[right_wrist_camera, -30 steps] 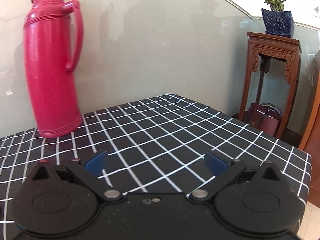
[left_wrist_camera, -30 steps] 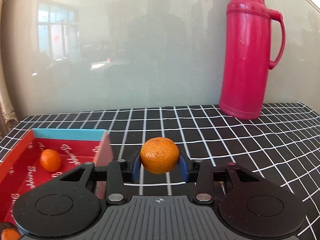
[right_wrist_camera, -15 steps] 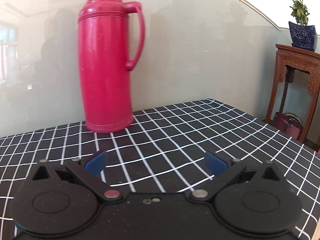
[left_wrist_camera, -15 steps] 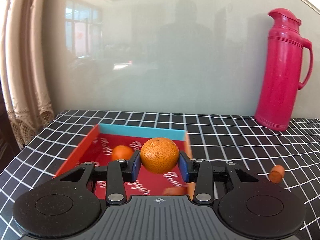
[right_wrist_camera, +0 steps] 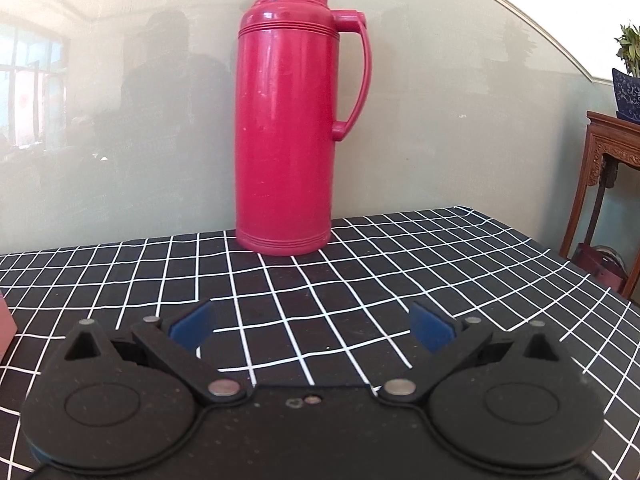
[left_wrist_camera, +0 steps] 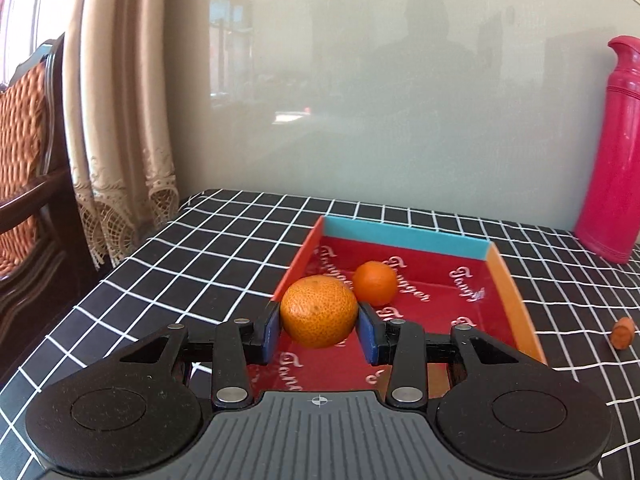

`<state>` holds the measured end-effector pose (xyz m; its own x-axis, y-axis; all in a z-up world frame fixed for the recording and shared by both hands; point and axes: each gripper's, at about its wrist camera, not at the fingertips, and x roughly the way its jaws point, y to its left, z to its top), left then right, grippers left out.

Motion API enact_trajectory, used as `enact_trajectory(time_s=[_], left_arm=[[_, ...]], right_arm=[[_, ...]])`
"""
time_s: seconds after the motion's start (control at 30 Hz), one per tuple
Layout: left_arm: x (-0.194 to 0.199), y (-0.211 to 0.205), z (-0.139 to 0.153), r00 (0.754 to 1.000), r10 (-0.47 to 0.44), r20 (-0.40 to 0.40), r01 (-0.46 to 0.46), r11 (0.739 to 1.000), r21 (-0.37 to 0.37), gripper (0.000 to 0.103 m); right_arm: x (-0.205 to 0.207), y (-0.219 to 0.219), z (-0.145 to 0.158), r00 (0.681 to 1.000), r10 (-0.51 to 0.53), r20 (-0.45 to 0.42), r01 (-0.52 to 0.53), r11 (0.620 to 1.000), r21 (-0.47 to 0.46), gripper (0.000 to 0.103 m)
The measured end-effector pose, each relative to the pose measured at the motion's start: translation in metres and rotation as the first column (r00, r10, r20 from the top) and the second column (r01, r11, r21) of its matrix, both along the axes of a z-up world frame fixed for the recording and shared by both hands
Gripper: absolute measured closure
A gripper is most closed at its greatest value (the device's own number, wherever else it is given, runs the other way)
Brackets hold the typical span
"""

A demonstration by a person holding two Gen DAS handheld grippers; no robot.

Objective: Organize fruits
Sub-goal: 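Open the left gripper to release the mandarin while the right gripper approaches a small orange chunk, then close the right gripper on the small orange chunk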

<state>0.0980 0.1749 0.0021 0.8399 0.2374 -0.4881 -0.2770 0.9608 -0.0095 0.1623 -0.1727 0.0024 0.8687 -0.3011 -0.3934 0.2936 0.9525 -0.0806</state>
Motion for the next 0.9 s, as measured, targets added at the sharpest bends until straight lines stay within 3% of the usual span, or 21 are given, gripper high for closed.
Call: enact_trajectory(time_s=[0.1,0.2,0.3,0.37,0.4,0.6,0.73,0.9], left_arm=[[0.0,0.0,-0.003,1.0,-0.007,-0.002,0.007,1.0,-0.007,0.062],[-0.004,-0.001,0.0,1.0,-0.023,0.012,0.023,1.0,-0.019,0.052],[-0.01,-0.006,0.004,0.999,-0.034,0.038,0.035,0.999,-0.026,0.037],[-0.016,-0.01,0.008,0.997,-0.023,0.071,0.024,1.0,-0.013,0.014],[-0.02,-0.011,0.01,0.996,-0.021,0.092,0.022,1.0,-0.01,0.011],[-0.037,-0.02,0.018,0.989,0.0,0.148,0.003,1.0,-0.019,0.01],[-0.047,-0.022,0.016,0.988,0.022,0.151,-0.025,1.0,0.015,0.008],[-0.048,-0.011,0.013,0.985,0.06,0.159,-0.069,0.996,0.055,0.006]], right_arm=[[0.0,0.005,0.0,1.0,0.01,0.002,-0.01,1.0,-0.004,0.0],[-0.003,0.007,0.0,1.0,0.021,0.003,-0.021,1.0,-0.004,0.0],[-0.007,0.006,0.003,0.999,0.037,0.011,-0.037,0.999,-0.005,0.0],[-0.014,0.003,0.007,0.998,0.056,0.031,-0.056,0.998,0.0,0.0],[-0.018,0.001,0.009,0.997,0.064,0.046,-0.064,0.998,0.0,0.0],[-0.024,-0.012,0.011,0.992,0.115,0.048,-0.116,0.993,0.021,0.0],[-0.026,-0.015,0.009,0.982,0.188,0.034,-0.19,0.98,0.054,0.0],[-0.034,-0.008,0.008,0.962,0.268,0.053,-0.27,0.962,0.033,0.0]])
